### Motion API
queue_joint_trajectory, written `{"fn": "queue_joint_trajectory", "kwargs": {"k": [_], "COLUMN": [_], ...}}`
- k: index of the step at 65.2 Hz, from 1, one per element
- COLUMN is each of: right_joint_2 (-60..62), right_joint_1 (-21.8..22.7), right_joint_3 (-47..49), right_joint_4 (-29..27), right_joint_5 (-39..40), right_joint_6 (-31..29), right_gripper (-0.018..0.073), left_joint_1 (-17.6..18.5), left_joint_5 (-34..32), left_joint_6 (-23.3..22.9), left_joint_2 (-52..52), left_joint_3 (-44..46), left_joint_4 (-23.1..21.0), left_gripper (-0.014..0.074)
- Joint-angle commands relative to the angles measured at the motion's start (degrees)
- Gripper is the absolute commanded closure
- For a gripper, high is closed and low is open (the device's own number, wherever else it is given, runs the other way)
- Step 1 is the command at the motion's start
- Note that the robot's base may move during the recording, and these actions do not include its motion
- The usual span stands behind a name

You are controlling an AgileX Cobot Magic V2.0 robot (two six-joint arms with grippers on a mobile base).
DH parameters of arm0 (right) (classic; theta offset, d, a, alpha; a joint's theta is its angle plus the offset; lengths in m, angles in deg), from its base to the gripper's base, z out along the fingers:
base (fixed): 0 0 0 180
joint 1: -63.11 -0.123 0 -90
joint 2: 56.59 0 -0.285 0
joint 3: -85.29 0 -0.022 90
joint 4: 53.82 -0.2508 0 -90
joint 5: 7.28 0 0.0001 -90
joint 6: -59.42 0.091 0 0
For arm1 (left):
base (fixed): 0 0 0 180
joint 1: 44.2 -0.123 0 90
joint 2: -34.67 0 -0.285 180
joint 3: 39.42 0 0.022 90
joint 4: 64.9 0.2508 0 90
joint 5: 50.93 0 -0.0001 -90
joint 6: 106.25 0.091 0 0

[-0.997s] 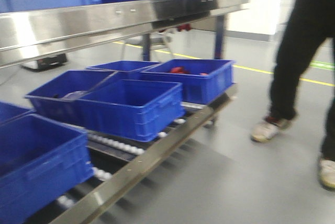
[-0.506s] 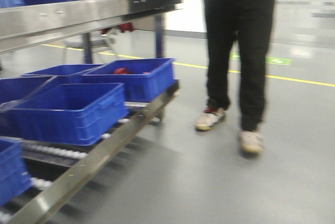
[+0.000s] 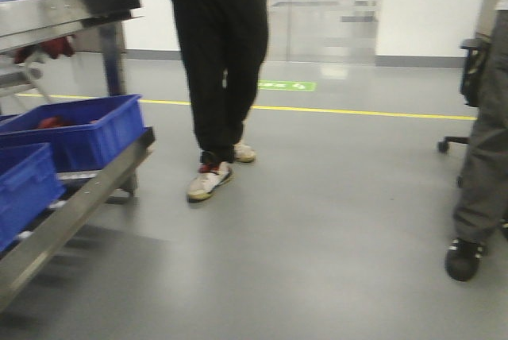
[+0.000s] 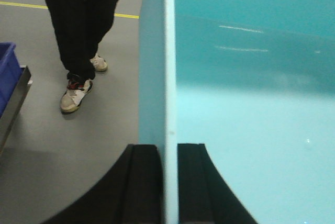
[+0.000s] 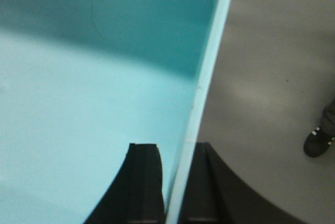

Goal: Fetch blue bin and place on conveyor start
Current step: 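Carry the bin with both grippers while driving to the red-framed conveyor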

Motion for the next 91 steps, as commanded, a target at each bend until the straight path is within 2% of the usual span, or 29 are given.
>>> {"fn": "queue_joint_trajectory", "kwargs": {"k": [1, 91], "right_joint_2": [0.39, 0.39], "right_joint_1": [0.18, 0.18], "right_joint_3": [0.49, 0.49], "right_joint_4": [0.62, 0.62], "right_joint_5": [2.61, 2.61], "right_joint_6": [-1.44, -1.44], "right_gripper": [0.0711, 0.0711], "left_joint_1": [0.23, 0.23], "left_joint_5": [-3.88, -3.88], "left_joint_6": [-0.77, -0.77], "left_joint_2": [-0.75, -0.75], "left_joint_3": [0.72, 0.72], "left_joint_4": [-1.94, -1.94], "left_gripper": [0.0708, 0.0708]}}
